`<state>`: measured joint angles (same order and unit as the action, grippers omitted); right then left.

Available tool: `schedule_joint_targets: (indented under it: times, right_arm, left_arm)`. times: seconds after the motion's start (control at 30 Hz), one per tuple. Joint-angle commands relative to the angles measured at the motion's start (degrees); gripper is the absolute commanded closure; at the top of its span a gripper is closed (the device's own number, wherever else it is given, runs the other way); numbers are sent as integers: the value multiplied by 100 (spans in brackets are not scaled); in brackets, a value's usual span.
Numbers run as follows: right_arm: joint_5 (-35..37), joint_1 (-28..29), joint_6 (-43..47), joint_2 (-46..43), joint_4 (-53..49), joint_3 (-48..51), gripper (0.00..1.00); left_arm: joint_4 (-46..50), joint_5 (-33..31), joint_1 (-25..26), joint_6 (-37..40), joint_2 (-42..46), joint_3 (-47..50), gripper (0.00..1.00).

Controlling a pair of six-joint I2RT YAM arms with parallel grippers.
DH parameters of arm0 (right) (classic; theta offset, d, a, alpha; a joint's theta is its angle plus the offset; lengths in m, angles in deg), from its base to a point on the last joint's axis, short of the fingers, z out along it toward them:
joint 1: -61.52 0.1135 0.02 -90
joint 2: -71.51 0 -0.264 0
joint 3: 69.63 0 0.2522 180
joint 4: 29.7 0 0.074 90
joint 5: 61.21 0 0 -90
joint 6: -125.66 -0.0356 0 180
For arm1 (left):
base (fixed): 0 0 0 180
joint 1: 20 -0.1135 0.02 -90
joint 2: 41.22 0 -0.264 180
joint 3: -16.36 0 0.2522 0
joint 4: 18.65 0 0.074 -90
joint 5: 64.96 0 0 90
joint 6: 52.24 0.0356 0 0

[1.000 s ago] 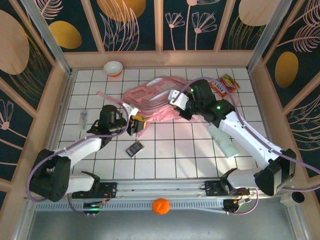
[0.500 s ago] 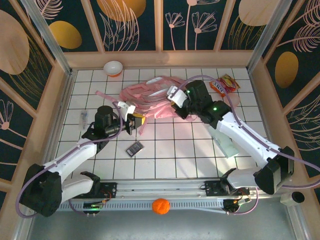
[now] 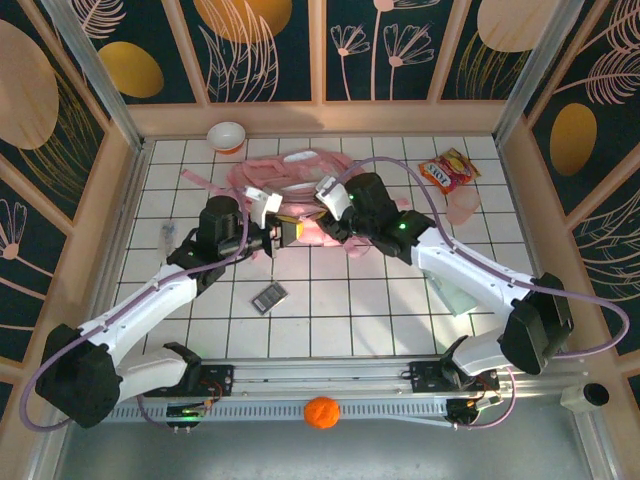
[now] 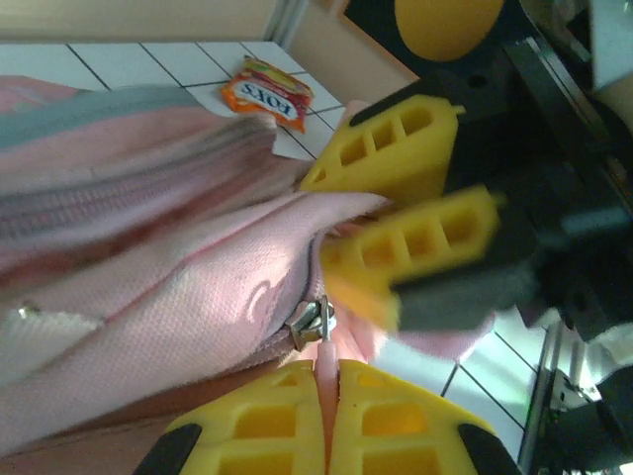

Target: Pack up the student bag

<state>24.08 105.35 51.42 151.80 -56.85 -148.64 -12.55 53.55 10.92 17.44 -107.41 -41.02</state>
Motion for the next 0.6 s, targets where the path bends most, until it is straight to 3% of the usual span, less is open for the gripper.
schedule_joint_targets:
  times: [0.0, 0.1, 0.17, 0.33, 0.4, 0.47, 0.57]
  right_arm:
    - [-656, -422, -1066, -555, 328, 280, 41]
    - [-1009, -1102, -2600, -1172, 61, 788, 31]
    - [-1279, -1411, -3734, -1470, -149, 1113, 31]
    - [-1784, -1365, -5561, -1833, 99, 1829, 31]
    - [-1601, -1368, -6022, -1908, -39, 1962, 32]
    - [-1275, -1389, -6477, -1995, -250, 2151, 32]
    - [-1449, -1580, -7179, -1987, -65, 2700, 32]
  left_arm:
    - [-62, -628, 116, -280, 225, -302, 100]
    - [161, -949, 109, -323, 257, -232, 100]
    - [345, -997, 116, -321, 207, -177, 100]
    - [273, -686, 119, -435, 11, 79, 100]
    - [333, -660, 143, -490, -112, 98, 100]
    - [424, -839, 168, -457, -201, 183, 100]
    - [458, -1153, 169, -412, -212, 387, 100]
